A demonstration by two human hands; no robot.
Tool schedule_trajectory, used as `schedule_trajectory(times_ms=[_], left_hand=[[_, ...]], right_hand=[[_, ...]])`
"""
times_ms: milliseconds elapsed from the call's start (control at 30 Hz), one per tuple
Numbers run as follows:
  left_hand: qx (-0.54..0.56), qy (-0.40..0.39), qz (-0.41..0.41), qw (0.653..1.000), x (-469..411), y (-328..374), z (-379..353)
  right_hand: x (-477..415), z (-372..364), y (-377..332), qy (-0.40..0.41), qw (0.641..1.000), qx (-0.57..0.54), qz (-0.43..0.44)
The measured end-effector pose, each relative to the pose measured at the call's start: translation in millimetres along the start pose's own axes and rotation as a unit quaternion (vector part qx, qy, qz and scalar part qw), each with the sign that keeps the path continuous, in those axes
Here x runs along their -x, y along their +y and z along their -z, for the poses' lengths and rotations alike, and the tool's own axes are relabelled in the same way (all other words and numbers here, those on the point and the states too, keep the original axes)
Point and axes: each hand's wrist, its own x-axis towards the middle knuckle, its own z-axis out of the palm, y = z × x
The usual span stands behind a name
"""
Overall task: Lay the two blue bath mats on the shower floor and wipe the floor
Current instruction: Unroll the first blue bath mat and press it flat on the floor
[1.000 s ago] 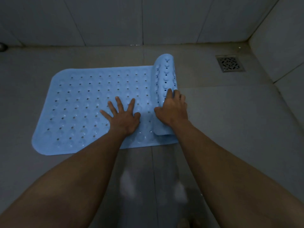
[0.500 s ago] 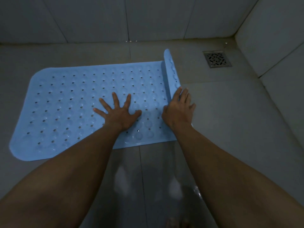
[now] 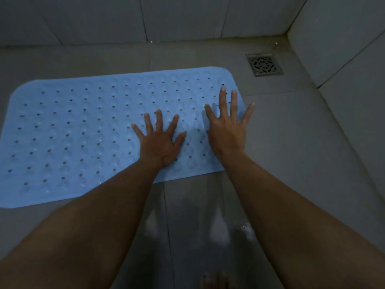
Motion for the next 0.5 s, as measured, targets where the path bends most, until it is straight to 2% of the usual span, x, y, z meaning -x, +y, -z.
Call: schedule_trajectory(times_ms=[67, 167, 200, 300, 400, 500], left_hand=[[0.006, 0.002, -0.003, 1.000, 0.2, -2.0, -0.2], [0.028, -0.001, -0.014, 1.000, 1.0, -9.4, 3.0], [0.042, 0.005, -0.016, 0.999, 1.7, -13.7, 4.3], [0.050, 0.041, 0.005, 0.998, 9.1, -36.6, 9.0], [0.034, 0.041, 0.093, 0.994, 19.7, -74.5, 14.7], [0.045, 0.019, 0.180, 0.982, 25.3, -114.2, 22.6]], right_hand=[[-2.5, -3.1, 2.3, -0.044, 0.999, -0.013, 0.020], [5.1, -13.0, 5.0, -0.215, 0.970, -0.113, 0.009], [8.9, -16.4, 5.1, -0.239, 0.961, -0.142, -0.001], [13.7, -17.0, -1.1, -0.247, 0.955, -0.164, -0.015], [8.7, -11.7, -17.9, -0.232, 0.961, -0.146, -0.037], [-7.1, -6.5, -49.8, -0.220, 0.964, -0.151, -0.016]])
